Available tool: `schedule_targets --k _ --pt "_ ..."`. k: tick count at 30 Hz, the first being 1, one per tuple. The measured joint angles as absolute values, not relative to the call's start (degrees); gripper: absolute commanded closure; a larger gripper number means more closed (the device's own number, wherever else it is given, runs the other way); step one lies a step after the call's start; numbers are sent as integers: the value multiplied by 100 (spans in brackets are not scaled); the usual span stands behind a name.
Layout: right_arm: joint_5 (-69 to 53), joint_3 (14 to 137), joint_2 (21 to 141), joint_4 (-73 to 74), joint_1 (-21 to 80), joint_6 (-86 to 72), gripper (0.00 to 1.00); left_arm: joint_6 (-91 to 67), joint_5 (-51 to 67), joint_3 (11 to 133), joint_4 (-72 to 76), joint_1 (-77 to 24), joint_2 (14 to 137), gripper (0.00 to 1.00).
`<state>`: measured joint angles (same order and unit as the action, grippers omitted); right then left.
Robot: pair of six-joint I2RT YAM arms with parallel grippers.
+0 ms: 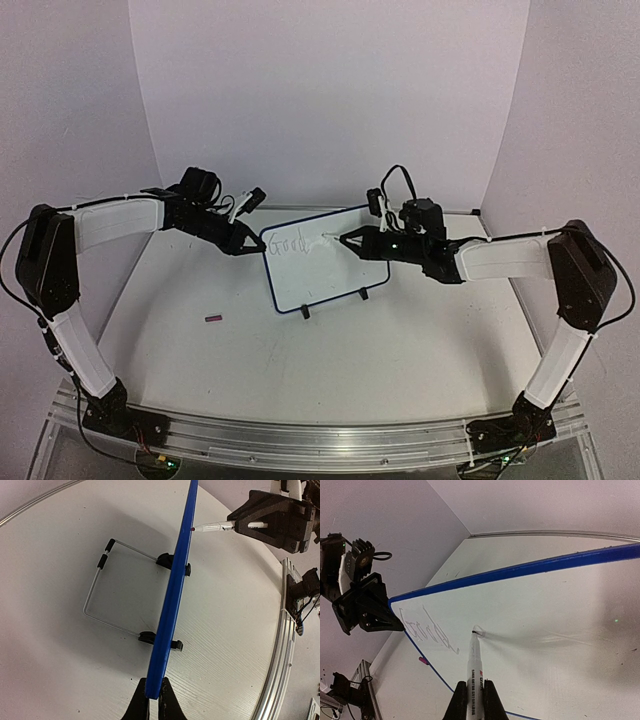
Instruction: Write a sentence on the whiteboard
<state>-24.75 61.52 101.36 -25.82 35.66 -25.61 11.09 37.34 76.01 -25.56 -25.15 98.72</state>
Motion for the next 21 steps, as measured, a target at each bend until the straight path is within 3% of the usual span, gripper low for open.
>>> schedule_targets --k 21 --pt "-2180 5776 9959 -2541 3566 -2532 100 1111 3736 7607 -2556 -2515 9885 100"
